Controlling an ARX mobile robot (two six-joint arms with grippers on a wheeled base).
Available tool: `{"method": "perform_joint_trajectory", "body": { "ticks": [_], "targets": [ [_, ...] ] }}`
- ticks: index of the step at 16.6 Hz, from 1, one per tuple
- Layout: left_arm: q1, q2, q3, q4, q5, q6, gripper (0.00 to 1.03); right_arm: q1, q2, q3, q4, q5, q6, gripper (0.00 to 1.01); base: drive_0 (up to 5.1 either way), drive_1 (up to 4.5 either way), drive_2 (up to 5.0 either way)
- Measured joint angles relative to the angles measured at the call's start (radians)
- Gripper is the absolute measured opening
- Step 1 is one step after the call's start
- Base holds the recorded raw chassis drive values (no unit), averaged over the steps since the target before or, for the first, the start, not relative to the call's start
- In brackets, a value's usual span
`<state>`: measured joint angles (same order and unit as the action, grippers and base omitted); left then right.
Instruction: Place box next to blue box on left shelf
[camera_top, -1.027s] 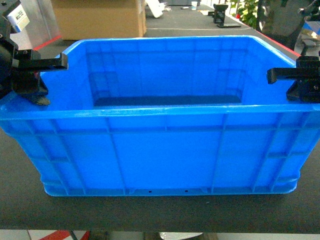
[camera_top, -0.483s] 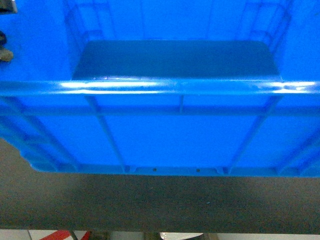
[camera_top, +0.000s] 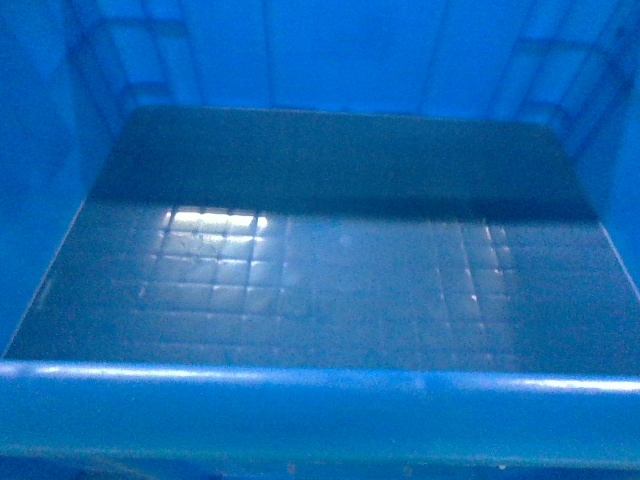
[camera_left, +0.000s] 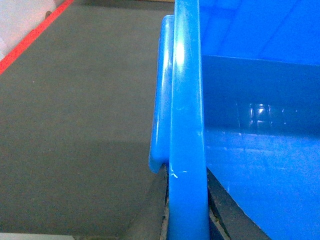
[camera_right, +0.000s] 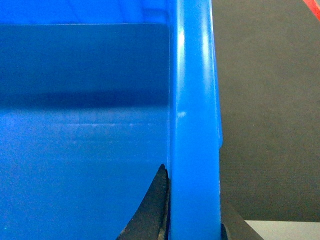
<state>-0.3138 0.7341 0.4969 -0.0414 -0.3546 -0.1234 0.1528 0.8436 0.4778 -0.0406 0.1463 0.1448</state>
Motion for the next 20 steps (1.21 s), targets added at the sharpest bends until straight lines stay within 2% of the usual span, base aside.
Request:
{"method": "perform_joint_trajectory", "body": {
  "ticks": [2,5,20],
  "targets": [
    [-0.004,-0.025,0.000,-0.005,0.003,0.010,0.09,-0.002,-0.045,0.000,-0.023,0.002,-0.006,0.09,0.0,0.00,0.0],
    [-0.021,-0.039,0.000,-0.018,-0.008,0.020,0.09,0.024,-0.086,-0.008,-0.021,0.042,-0.023,0.09,0.0,0.00,0.0],
    [-0.021,-0.046,0.000,-0.019,-0.008,0.026,0.09,0.024,-0.087,-0.009,-0.019,0.041,-0.024,0.09,0.0,0.00,0.0]
  ]
}}
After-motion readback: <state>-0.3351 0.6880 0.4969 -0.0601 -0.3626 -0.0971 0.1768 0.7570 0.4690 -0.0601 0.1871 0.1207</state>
